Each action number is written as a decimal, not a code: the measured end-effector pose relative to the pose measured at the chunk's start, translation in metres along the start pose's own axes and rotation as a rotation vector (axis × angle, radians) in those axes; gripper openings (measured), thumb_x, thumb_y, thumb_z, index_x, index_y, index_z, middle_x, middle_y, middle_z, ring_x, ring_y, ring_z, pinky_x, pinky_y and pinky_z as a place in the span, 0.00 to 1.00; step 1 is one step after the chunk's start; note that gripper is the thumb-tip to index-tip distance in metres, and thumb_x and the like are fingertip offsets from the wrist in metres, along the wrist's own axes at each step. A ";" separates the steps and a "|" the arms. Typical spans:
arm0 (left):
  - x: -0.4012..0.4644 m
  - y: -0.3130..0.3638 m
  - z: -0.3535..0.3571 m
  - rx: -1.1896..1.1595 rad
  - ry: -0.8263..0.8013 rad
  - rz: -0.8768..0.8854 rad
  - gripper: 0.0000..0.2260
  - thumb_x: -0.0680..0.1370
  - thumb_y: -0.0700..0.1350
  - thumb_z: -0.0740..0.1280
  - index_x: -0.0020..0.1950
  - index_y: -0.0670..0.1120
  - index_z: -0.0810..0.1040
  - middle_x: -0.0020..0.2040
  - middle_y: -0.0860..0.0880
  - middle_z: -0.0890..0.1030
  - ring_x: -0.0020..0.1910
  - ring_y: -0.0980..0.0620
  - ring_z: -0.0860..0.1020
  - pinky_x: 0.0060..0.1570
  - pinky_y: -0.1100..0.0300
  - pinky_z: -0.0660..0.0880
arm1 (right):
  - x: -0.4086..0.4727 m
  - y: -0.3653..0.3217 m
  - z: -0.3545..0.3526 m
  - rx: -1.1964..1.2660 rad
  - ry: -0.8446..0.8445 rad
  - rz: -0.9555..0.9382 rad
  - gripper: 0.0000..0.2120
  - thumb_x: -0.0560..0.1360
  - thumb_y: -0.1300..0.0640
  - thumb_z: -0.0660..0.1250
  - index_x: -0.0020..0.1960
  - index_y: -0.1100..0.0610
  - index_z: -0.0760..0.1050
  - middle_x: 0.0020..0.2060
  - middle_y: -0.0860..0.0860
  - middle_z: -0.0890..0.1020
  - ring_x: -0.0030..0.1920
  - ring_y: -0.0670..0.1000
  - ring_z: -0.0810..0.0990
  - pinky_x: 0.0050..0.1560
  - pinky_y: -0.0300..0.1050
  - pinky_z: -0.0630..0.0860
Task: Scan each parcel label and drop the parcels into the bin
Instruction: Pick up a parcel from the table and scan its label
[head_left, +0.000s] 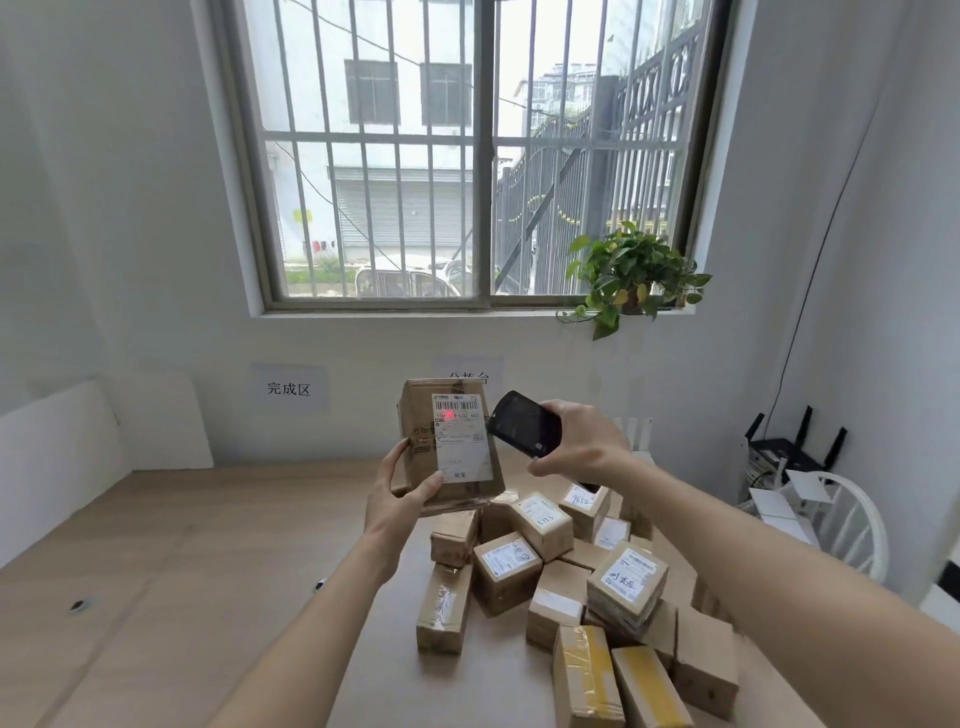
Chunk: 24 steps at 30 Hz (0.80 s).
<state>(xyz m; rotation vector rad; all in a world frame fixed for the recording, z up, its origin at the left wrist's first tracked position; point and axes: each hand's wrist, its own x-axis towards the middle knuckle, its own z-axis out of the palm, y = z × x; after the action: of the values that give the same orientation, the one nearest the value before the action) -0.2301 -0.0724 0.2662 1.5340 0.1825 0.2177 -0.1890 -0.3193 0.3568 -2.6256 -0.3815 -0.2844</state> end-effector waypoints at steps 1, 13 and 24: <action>0.000 0.000 -0.002 0.009 0.001 -0.002 0.28 0.73 0.48 0.76 0.67 0.69 0.70 0.55 0.45 0.83 0.57 0.47 0.80 0.64 0.45 0.74 | 0.002 0.001 -0.004 0.005 0.005 0.003 0.38 0.62 0.47 0.81 0.70 0.49 0.73 0.53 0.47 0.82 0.52 0.51 0.81 0.52 0.51 0.83; 0.005 0.009 -0.020 0.029 0.079 0.033 0.29 0.72 0.49 0.77 0.66 0.71 0.70 0.54 0.45 0.84 0.57 0.47 0.81 0.61 0.46 0.76 | 0.016 -0.004 -0.028 -0.050 0.001 -0.075 0.36 0.60 0.46 0.80 0.67 0.45 0.74 0.52 0.45 0.80 0.52 0.51 0.80 0.53 0.55 0.82; -0.018 0.009 -0.044 -0.018 0.143 0.050 0.28 0.74 0.49 0.76 0.70 0.66 0.69 0.55 0.48 0.85 0.53 0.49 0.83 0.52 0.54 0.78 | 0.023 -0.019 0.005 0.063 -0.111 -0.120 0.36 0.62 0.48 0.81 0.68 0.48 0.74 0.52 0.45 0.80 0.53 0.51 0.80 0.56 0.55 0.81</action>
<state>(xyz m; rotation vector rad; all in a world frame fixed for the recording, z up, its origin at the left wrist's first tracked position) -0.2587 -0.0338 0.2740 1.5069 0.2549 0.3687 -0.1728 -0.2959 0.3660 -2.5675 -0.5777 -0.1627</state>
